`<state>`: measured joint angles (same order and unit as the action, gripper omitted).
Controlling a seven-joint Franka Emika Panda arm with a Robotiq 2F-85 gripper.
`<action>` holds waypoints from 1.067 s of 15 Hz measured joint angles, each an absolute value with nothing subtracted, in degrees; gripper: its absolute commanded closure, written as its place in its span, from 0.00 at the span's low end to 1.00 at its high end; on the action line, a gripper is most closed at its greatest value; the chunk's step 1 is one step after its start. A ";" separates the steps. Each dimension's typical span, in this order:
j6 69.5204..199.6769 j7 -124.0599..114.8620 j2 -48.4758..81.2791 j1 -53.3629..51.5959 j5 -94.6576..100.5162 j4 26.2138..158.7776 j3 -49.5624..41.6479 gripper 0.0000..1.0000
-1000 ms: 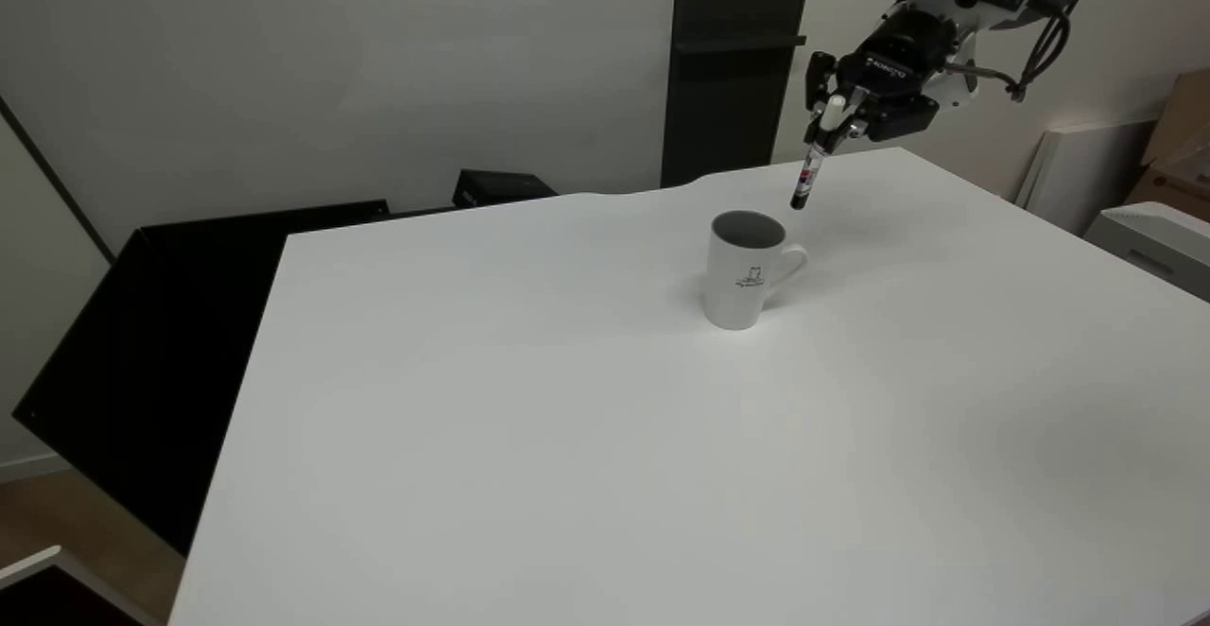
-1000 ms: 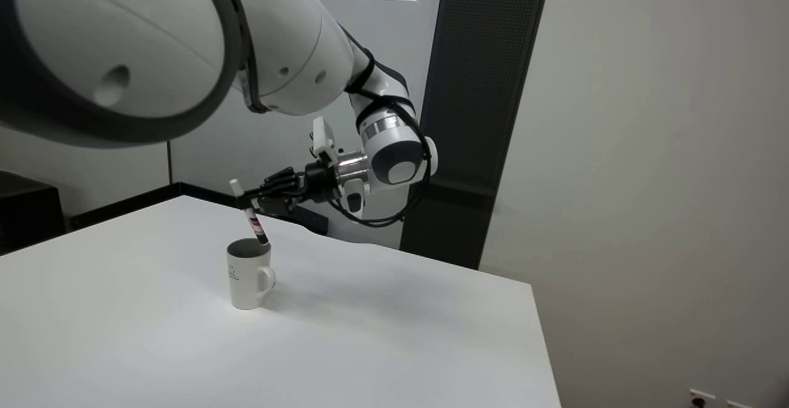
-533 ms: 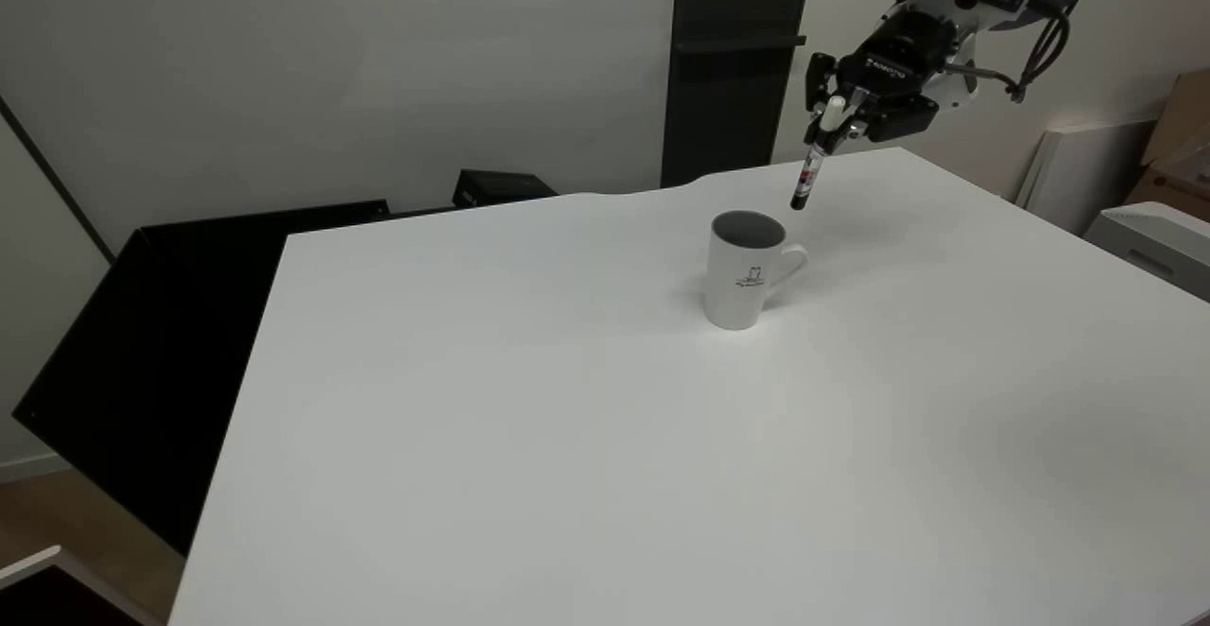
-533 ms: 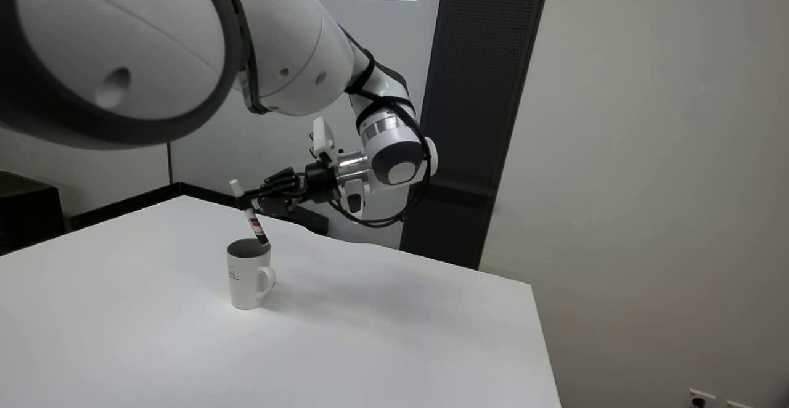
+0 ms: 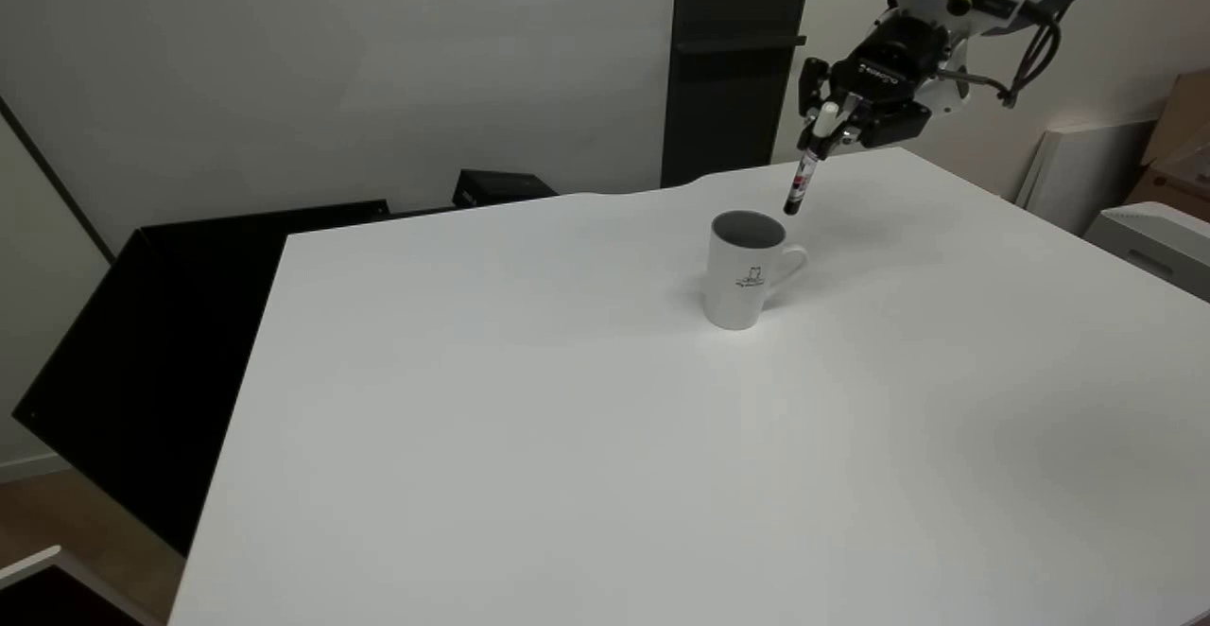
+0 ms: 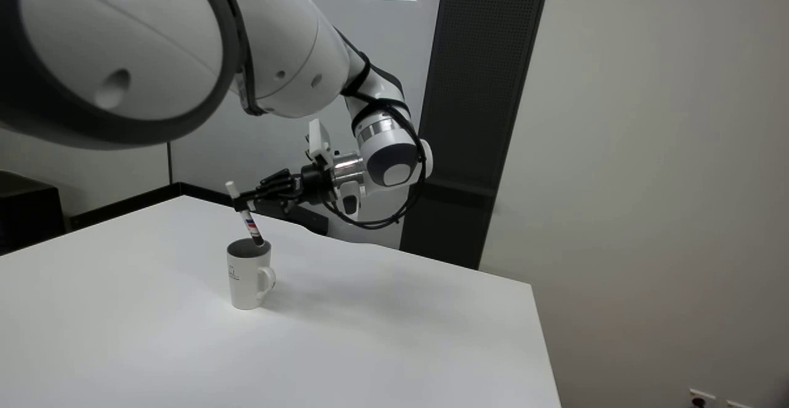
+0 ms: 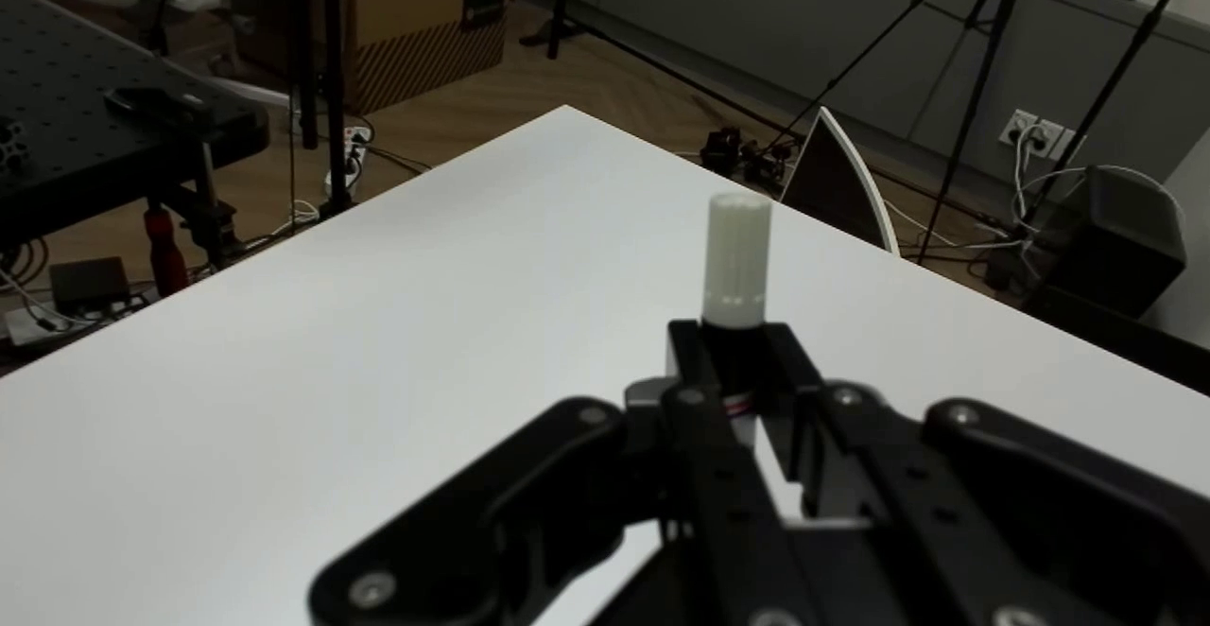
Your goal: Put the pen in the mug
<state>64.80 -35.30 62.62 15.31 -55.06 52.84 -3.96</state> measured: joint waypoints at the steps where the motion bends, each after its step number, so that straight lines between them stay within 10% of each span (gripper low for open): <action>1: 65.00 -35.06 62.66 14.99 -55.06 52.94 -3.96 0.93; 16: 69.46 -28.70 64.58 12.66 -53.90 53.67 -3.30 0.93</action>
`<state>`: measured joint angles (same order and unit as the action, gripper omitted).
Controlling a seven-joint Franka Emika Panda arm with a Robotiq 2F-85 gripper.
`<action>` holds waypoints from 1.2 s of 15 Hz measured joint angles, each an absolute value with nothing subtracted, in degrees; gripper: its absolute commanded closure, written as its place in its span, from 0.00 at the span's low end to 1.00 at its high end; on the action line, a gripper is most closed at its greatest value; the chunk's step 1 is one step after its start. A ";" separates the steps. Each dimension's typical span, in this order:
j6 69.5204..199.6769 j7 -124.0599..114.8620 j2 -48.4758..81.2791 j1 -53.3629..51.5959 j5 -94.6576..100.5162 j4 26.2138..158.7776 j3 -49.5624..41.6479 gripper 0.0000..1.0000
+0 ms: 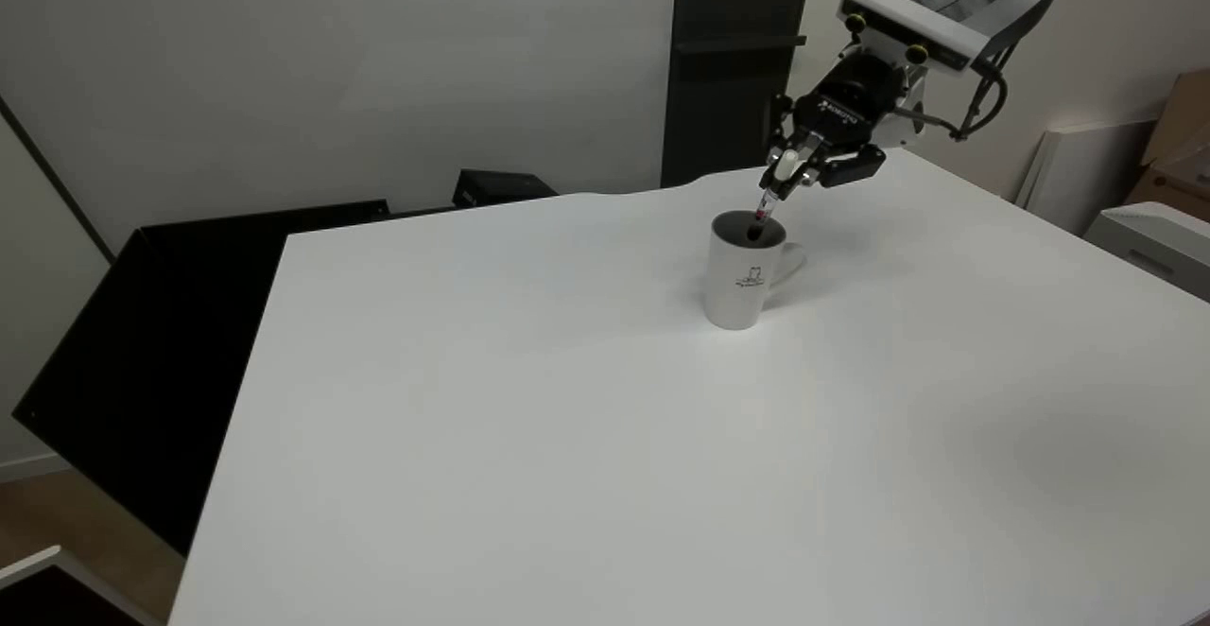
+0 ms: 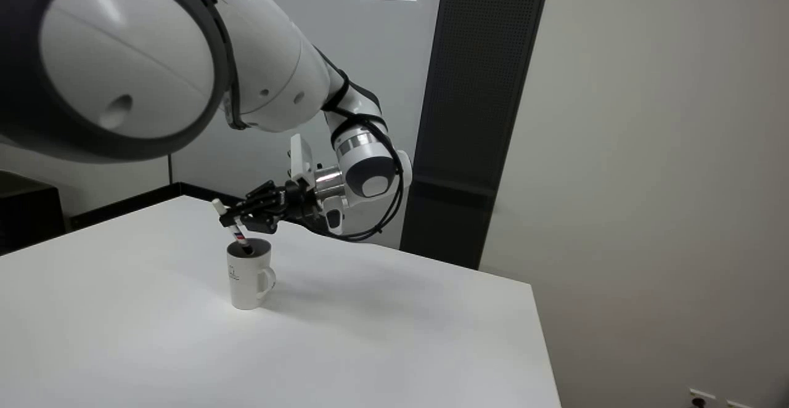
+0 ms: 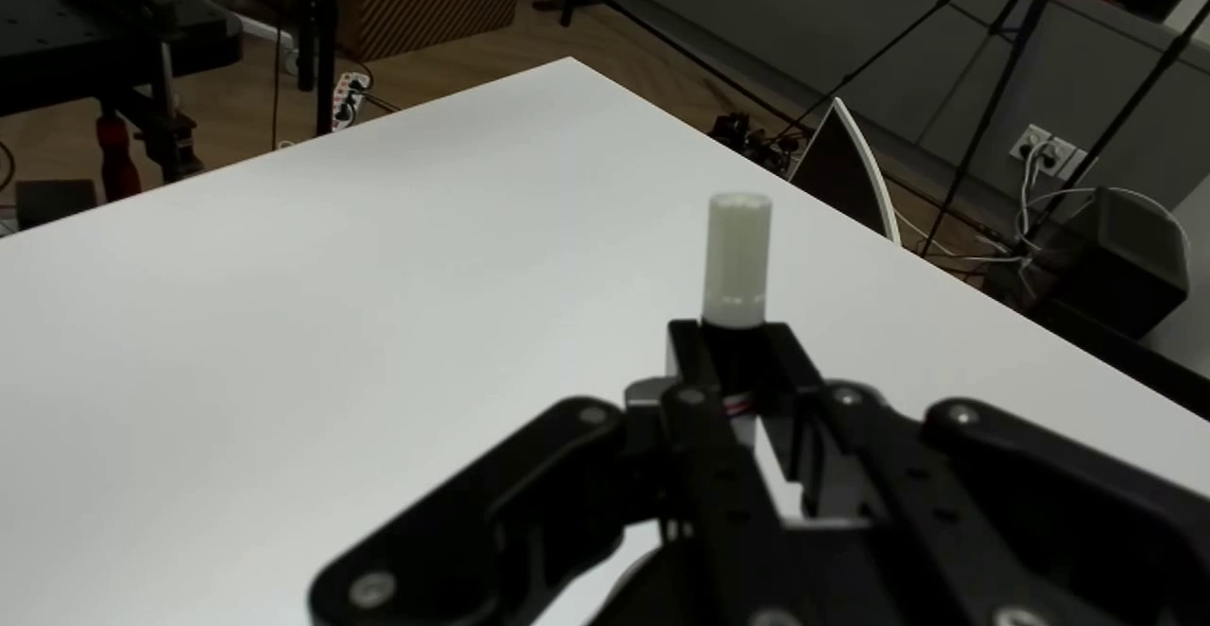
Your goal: Put the pen in the mug
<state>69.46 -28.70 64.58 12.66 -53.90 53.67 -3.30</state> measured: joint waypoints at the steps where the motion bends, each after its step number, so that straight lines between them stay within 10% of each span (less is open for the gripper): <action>1: 69.66 -28.47 64.69 12.66 -53.87 53.67 -3.30 0.93; 2: 69.90 -28.23 64.81 12.65 -53.85 53.67 -3.29 0.47; 11: 72.27 -26.13 65.79 11.68 -53.51 53.81 -2.64 0.02; 18: 75.40 -22.12 64.38 4.78 -43.72 54.49 -4.79 0.00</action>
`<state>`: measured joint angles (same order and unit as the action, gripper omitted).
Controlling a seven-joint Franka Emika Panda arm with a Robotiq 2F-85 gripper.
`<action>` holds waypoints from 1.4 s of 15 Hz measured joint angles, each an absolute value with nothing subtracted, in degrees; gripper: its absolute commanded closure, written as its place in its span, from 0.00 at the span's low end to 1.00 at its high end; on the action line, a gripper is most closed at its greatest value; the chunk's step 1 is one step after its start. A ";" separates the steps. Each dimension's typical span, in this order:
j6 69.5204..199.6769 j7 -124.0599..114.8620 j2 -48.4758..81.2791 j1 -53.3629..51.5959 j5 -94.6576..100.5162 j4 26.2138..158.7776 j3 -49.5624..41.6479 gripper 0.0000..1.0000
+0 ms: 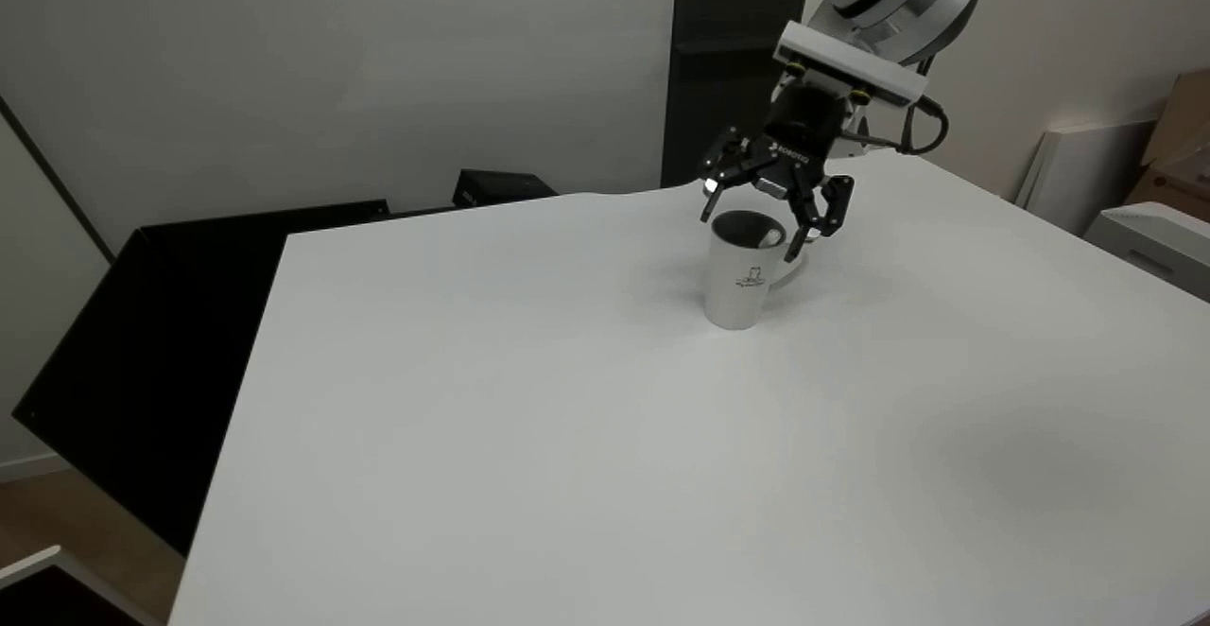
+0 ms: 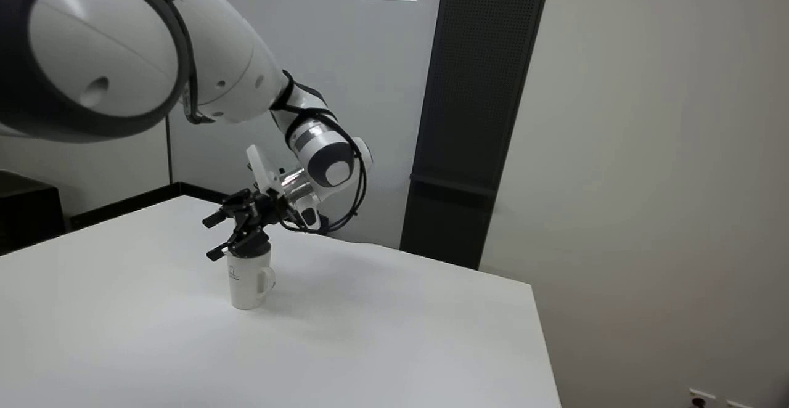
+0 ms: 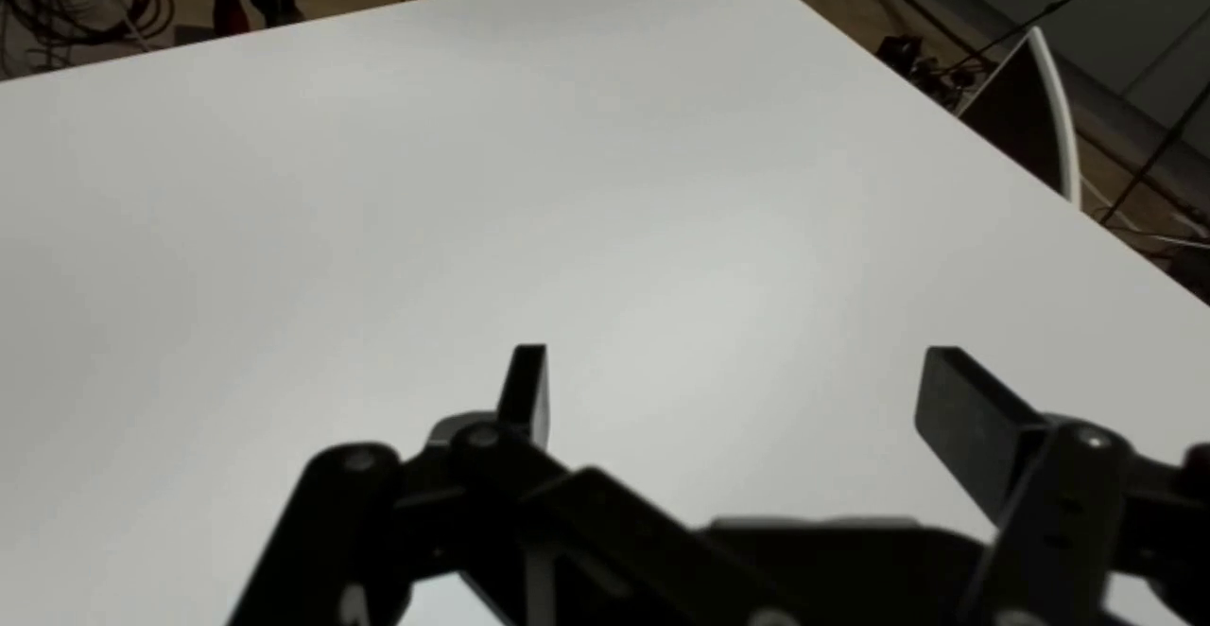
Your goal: Put the pen in the mug
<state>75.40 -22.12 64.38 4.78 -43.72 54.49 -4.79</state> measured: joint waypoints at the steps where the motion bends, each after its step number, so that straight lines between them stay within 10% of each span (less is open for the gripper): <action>1: 76.51 -21.54 63.68 3.15 -41.76 55.21 -5.34 0.00; 21: 119.30 -4.11 37.20 -10.70 -15.32 97.74 2.34 0.00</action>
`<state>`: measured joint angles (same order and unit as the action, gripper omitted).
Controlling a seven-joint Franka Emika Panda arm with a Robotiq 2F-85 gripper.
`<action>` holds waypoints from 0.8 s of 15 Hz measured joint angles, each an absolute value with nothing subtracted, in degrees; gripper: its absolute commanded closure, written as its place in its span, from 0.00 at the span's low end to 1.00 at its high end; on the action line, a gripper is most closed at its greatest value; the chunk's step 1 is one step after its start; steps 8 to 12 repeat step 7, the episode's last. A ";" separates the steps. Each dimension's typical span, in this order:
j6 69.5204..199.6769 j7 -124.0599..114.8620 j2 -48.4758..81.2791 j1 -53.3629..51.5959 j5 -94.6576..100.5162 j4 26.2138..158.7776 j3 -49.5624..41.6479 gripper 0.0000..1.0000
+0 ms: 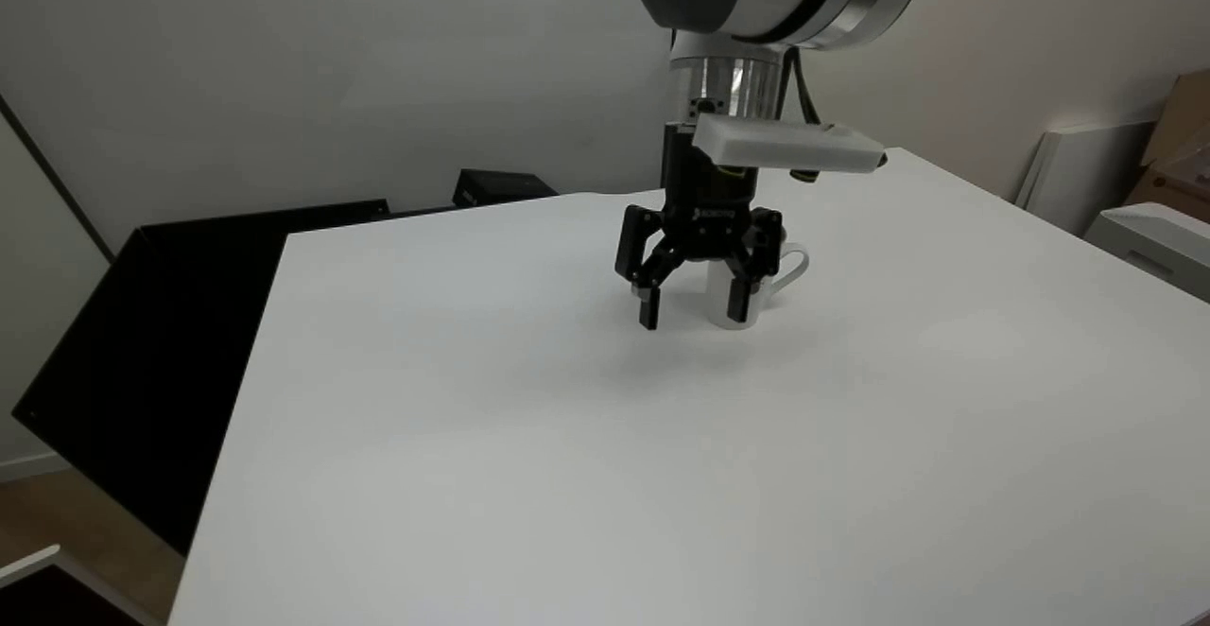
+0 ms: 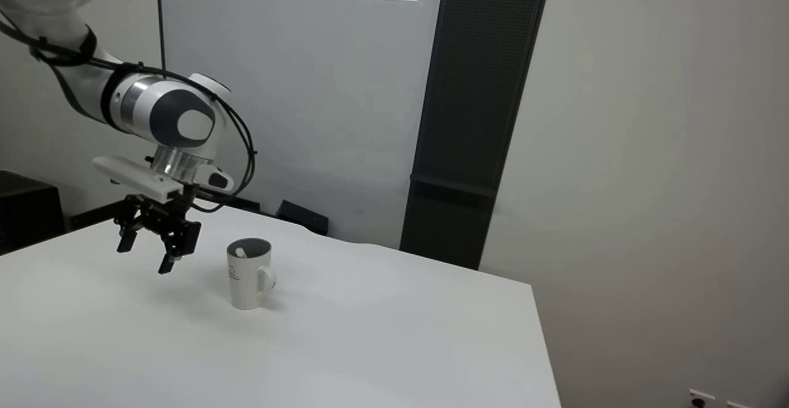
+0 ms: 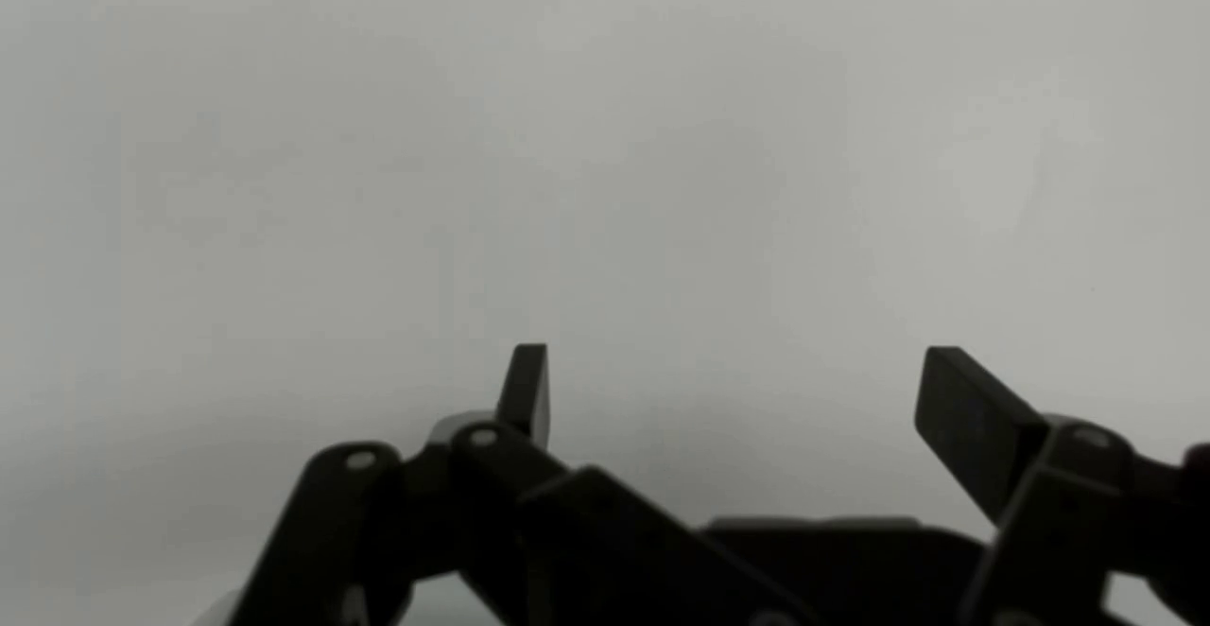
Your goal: Put the pen in the mug
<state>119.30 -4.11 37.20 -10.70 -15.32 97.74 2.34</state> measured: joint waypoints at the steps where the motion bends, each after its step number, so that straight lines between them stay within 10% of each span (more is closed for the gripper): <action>1: 121.76 -3.22 36.34 -10.62 -15.31 99.79 2.72 0.00; 12: 130.24 -4.19 33.71 -10.42 -15.47 107.16 3.40 0.00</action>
